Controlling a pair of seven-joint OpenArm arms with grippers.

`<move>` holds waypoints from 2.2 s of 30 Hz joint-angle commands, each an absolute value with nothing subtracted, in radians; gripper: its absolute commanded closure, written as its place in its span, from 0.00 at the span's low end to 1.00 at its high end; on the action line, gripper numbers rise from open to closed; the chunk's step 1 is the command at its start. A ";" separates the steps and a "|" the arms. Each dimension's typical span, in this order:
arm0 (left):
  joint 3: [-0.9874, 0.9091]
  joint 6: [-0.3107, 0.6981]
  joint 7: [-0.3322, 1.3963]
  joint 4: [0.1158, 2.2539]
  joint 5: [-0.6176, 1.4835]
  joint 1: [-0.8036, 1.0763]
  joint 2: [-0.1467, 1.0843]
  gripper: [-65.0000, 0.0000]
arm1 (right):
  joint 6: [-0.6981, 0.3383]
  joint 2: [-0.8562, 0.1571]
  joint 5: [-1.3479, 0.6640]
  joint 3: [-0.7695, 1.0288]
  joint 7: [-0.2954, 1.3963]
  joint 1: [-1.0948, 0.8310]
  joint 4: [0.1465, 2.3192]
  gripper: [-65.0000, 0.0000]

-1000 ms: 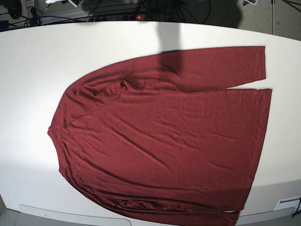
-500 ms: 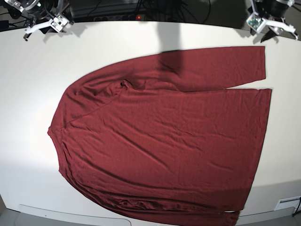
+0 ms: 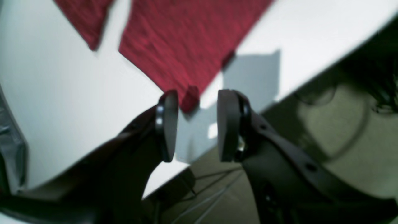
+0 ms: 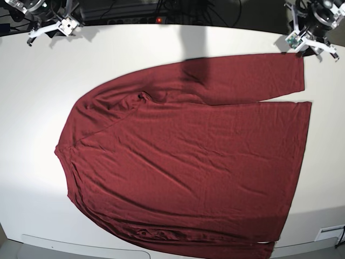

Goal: Fold the T-shirt properly
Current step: 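Move the left gripper down to the shirt's sleeve cuff and grasp it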

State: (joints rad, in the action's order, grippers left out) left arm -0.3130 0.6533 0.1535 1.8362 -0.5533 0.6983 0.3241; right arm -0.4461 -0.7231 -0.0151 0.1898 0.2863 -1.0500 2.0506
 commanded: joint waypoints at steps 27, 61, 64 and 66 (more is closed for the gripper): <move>-0.162 0.652 0.037 1.757 -0.550 0.614 0.485 0.68 | -0.358 -0.723 -0.038 0.197 0.278 -1.059 2.068 0.72; -0.162 0.698 0.029 1.551 -0.549 0.539 0.505 1.00 | -0.359 -0.723 -0.037 0.197 0.264 -1.058 2.068 0.72; -0.162 0.698 0.030 1.551 -0.505 0.558 0.505 1.00 | -0.359 -0.724 -0.037 0.197 0.235 -1.058 2.068 0.72; -0.162 0.698 0.030 1.551 -0.450 0.574 0.505 1.00 | -0.361 -0.726 -0.017 0.197 0.196 -1.058 2.068 0.71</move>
